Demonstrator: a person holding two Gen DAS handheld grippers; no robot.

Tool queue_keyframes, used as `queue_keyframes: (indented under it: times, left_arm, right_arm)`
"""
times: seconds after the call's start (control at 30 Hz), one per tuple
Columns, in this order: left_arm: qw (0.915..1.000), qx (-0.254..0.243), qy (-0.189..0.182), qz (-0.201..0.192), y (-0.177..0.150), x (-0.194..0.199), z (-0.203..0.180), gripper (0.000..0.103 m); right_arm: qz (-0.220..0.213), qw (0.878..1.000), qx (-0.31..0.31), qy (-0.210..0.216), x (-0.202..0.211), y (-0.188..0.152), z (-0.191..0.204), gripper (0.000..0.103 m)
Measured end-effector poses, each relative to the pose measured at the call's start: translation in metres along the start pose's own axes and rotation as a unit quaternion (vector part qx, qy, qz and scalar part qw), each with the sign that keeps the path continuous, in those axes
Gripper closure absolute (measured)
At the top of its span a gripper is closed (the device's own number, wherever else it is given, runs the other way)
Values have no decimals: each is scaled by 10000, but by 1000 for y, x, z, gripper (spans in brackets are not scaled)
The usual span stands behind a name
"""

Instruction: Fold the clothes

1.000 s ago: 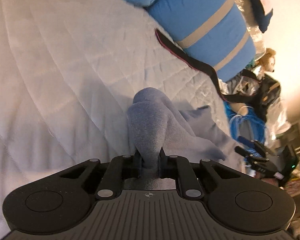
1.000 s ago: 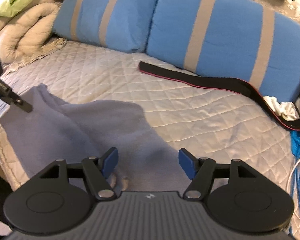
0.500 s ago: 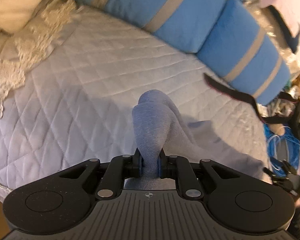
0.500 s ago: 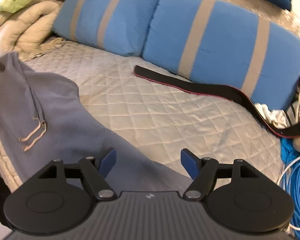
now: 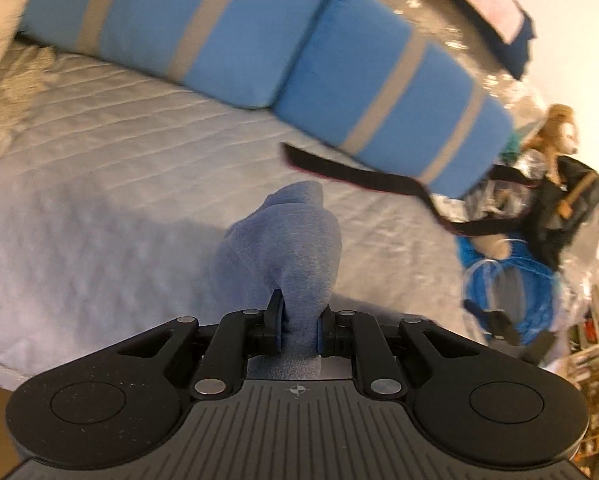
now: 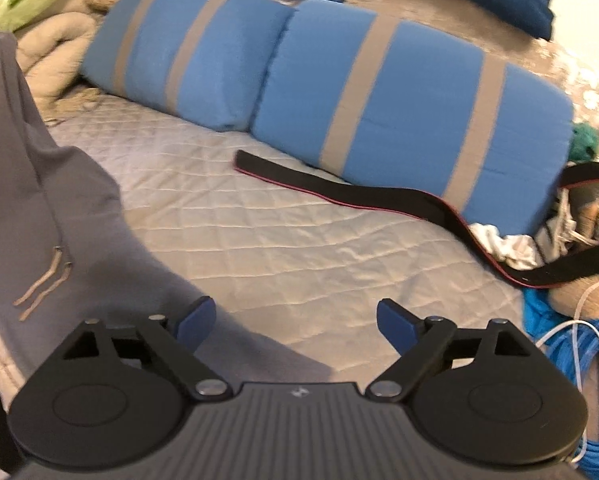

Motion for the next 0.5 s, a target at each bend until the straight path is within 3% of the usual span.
queue_keyframes:
  times: [0.27, 0.5]
  left_arm:
    - [9980, -144, -510, 359, -16, -52, -73, 90]
    - [9943, -135, -863, 604, -24, -95, -105, 89]
  right_arm:
    - [-67, 9987, -319, -381, 8, -4, -27, 7]
    - [-267, 9965, -552, -571, 22, -4, -46, 5]
Point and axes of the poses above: each gripper's, at about its wrist camera, not at the fingertips, and x roughly against the way its jaws point, z to its left, y to its top, the point moved 1 cm from there along -x, roughly the way its jaws point
